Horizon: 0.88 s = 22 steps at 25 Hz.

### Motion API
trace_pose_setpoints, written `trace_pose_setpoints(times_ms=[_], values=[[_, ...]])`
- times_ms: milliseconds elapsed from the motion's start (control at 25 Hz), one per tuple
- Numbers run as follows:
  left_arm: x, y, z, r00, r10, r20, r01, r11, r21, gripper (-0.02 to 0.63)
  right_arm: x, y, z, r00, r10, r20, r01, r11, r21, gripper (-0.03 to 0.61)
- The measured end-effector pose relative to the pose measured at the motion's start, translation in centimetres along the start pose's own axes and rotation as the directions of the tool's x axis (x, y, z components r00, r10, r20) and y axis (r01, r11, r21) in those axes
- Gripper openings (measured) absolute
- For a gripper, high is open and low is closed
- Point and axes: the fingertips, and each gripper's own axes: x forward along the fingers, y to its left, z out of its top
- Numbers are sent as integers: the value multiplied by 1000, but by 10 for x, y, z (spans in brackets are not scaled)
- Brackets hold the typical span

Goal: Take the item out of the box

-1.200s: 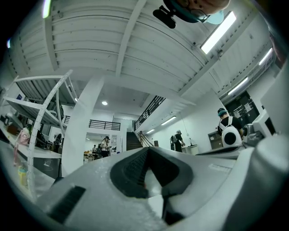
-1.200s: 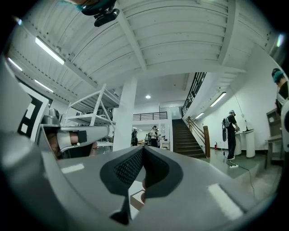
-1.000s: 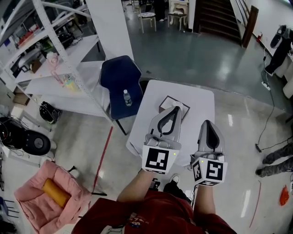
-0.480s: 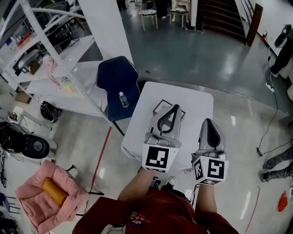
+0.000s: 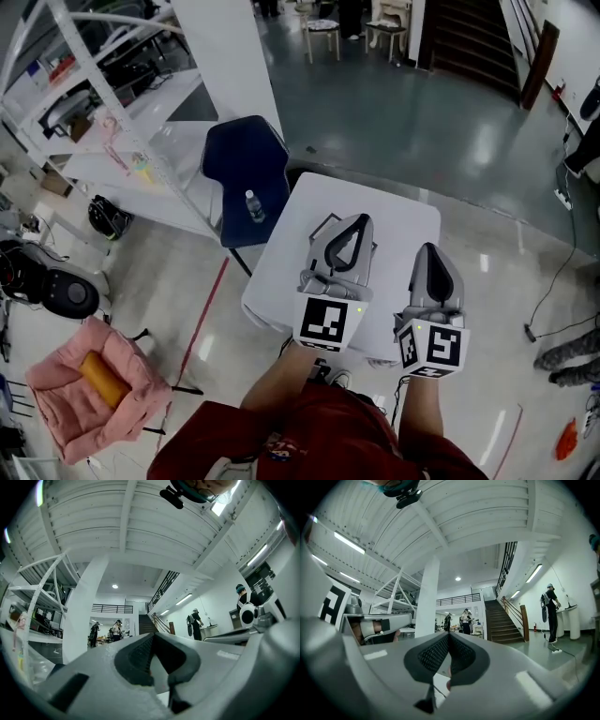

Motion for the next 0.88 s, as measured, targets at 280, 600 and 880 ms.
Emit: trace_pose_setpoints(times_ms=[280,600,880], values=[[25,25,-19,1000,15,-22,-15,1000,-6,0,39,0,-15,999,19,-26,-19,1000,6,2],[64,72,-63,998,-32,-53,31,999,-8,0,105,11,-35,999,-1,-42,1,1000,-14,2],[97,106,-98,994,-53,-95,49,998,-49,0,160,15,-54,996,-20,-81,18,1000,-25,2]])
